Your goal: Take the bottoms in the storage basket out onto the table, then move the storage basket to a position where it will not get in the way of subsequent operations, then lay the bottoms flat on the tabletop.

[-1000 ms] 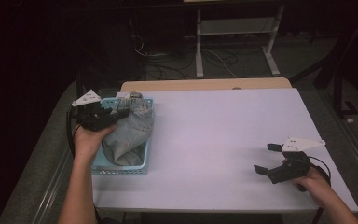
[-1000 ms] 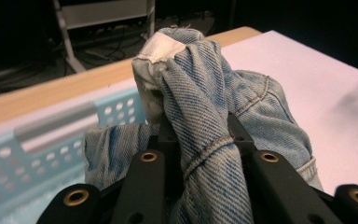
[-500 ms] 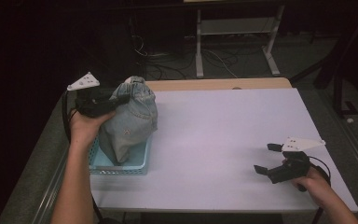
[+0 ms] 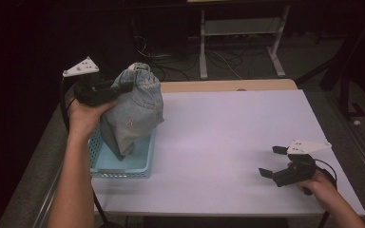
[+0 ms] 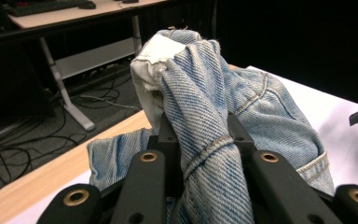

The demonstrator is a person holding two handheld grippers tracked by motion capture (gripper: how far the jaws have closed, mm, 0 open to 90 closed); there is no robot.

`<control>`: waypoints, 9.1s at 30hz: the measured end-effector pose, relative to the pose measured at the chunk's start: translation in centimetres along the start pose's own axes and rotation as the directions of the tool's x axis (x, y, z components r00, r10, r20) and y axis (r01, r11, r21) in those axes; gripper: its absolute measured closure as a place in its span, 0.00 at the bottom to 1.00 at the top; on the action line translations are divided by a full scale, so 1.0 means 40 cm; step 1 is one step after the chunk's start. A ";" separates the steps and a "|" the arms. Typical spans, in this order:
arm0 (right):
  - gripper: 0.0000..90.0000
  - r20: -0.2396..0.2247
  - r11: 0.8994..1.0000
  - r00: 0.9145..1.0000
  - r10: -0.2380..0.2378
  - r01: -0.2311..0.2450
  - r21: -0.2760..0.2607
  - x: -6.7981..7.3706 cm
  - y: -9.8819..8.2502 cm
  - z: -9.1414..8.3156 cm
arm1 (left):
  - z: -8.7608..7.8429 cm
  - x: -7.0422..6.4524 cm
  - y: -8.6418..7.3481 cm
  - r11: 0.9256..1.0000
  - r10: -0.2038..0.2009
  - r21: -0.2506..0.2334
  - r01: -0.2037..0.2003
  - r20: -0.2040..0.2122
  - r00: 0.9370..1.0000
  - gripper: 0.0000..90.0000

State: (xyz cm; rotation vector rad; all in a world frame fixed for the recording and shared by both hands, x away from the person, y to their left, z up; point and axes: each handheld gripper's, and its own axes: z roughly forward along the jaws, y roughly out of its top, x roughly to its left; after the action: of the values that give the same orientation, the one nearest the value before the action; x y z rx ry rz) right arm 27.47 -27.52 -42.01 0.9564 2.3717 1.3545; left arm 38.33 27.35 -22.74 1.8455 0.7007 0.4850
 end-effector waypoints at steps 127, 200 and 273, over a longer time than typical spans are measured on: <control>0.00 0.004 1.000 1.000 -0.013 0.012 0.014 0.002 -0.010 -0.006 | 0.541 -0.374 -0.182 0.984 -0.056 0.176 -0.039 0.506 0.860 0.21; 0.00 0.015 1.000 1.000 -0.011 0.011 0.024 -0.002 -0.010 -0.004 | 0.233 -0.456 -0.452 0.970 -0.103 0.233 0.062 0.167 0.981 0.02; 0.49 -0.038 0.985 0.994 0.104 -0.098 0.139 -0.159 0.056 0.090 | 0.240 -0.447 -0.459 0.962 -0.115 0.264 0.067 0.171 0.978 0.02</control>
State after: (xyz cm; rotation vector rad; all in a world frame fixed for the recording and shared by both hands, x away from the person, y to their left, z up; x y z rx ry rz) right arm 35.01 -28.43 -42.74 1.1089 2.5086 1.2741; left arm 26.59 13.80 -43.44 2.0584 0.7448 0.1625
